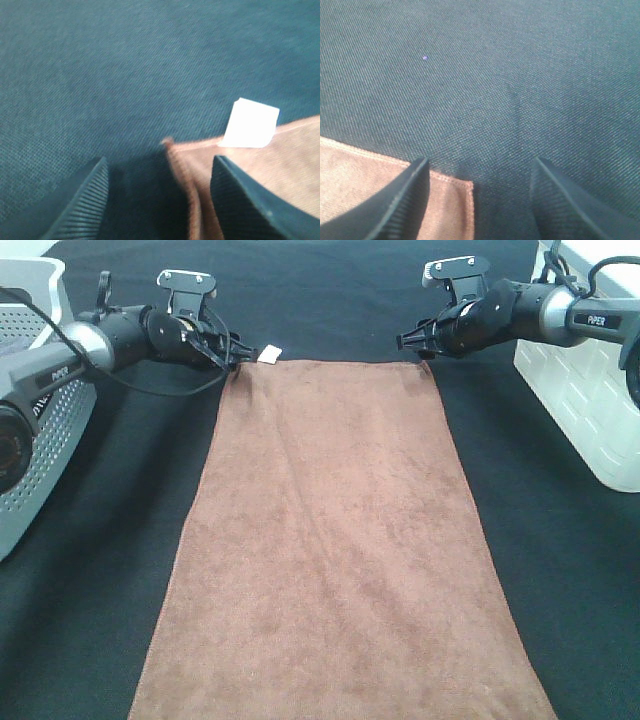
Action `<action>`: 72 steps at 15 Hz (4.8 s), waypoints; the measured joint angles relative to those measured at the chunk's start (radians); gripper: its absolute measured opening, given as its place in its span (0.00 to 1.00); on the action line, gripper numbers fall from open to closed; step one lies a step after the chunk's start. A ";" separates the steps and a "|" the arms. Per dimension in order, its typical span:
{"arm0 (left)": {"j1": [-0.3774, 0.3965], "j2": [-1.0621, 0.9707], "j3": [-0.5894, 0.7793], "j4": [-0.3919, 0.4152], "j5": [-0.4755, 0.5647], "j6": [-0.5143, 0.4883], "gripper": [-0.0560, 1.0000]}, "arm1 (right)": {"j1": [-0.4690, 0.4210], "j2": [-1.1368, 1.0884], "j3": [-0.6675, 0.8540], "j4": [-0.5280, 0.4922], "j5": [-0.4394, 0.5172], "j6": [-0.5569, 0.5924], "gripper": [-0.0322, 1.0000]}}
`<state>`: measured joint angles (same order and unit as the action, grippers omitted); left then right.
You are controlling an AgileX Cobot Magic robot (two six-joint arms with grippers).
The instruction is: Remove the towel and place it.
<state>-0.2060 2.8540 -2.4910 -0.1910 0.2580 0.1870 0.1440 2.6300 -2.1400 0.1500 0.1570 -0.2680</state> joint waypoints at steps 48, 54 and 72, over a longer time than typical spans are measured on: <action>0.201 -1.673 1.184 0.208 0.776 -0.256 0.81 | -0.116 -1.595 0.928 -0.111 1.063 0.268 0.79; 0.201 -2.306 1.651 0.255 0.688 -0.279 0.81 | -0.116 -2.147 1.282 -0.111 1.065 0.279 0.79; 0.201 -2.859 1.990 0.255 0.786 -0.251 0.81 | -0.116 -2.635 1.637 -0.062 0.906 0.174 0.78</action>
<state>-0.0050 -0.0050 -0.5010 0.0640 1.0440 -0.0640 0.0280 -0.0050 -0.5030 0.0880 1.0630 -0.0940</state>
